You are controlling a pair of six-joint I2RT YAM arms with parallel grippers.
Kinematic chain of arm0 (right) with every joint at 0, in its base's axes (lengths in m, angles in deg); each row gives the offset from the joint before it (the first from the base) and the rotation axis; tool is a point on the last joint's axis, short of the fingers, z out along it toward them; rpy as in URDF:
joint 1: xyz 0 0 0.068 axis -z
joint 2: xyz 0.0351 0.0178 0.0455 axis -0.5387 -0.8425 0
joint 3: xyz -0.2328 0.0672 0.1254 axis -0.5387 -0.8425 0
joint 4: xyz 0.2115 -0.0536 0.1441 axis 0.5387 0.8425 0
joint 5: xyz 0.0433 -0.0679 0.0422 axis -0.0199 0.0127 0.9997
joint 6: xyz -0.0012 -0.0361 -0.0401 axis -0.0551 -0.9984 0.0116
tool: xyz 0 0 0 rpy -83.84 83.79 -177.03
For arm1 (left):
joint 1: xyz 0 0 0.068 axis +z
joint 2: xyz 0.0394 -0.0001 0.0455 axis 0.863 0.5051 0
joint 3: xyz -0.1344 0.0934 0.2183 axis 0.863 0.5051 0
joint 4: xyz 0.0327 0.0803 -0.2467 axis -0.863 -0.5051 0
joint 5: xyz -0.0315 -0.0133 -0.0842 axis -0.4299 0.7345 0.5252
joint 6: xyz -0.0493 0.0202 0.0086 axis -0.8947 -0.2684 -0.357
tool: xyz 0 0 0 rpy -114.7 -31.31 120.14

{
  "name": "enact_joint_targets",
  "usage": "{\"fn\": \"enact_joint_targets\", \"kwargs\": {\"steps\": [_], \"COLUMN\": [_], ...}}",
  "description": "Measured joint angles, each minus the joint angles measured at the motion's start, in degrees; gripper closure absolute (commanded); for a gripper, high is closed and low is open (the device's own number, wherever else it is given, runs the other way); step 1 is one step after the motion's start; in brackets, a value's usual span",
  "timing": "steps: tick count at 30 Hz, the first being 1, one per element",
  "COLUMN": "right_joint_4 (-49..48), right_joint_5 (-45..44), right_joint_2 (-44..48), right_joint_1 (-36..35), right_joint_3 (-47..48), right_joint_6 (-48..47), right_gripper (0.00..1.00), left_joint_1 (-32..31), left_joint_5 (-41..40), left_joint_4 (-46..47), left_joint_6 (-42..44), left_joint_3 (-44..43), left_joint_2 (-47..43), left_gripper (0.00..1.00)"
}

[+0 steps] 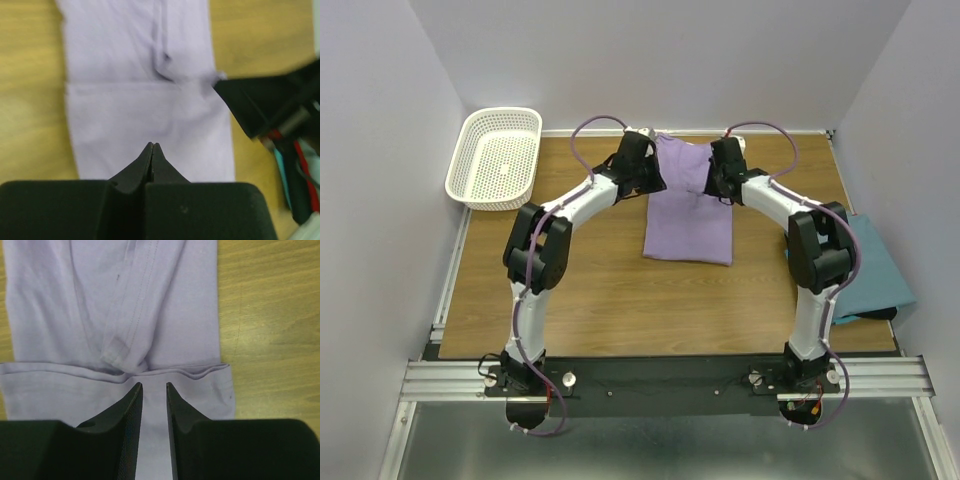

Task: Fold and stack the t-shirts
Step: Fold the tshirt

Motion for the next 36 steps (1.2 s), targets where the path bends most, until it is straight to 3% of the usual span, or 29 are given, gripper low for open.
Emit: {"fn": "enact_joint_targets", "kwargs": {"steps": [8,16,24,36], "right_joint_4": [-0.04,-0.94,-2.32,-4.61], "right_joint_5": [0.02,1.07,2.99,9.16], "right_joint_2": [-6.16,-8.17,-8.04,-0.39], "right_joint_1": [1.36,4.92,5.25,3.39], "right_joint_3": [1.77,2.01,1.11,-10.14], "right_joint_6": [-1.57,-1.07,-0.72,3.06], "right_gripper": [0.7,0.7,0.71,0.72], "left_joint_1": [2.27,2.71,2.75,2.8], "left_joint_5": [-1.25,-2.1,-2.38,-2.51], "left_joint_4": [0.2,1.62,4.72,6.91], "left_joint_6": [0.5,-0.76,-3.54,-5.84], "left_joint_3": [-5.05,-4.81,0.24,17.81], "left_joint_2": [13.33,13.68,11.23,-0.66], "left_gripper": [1.0,1.0,1.0,1.0]}}
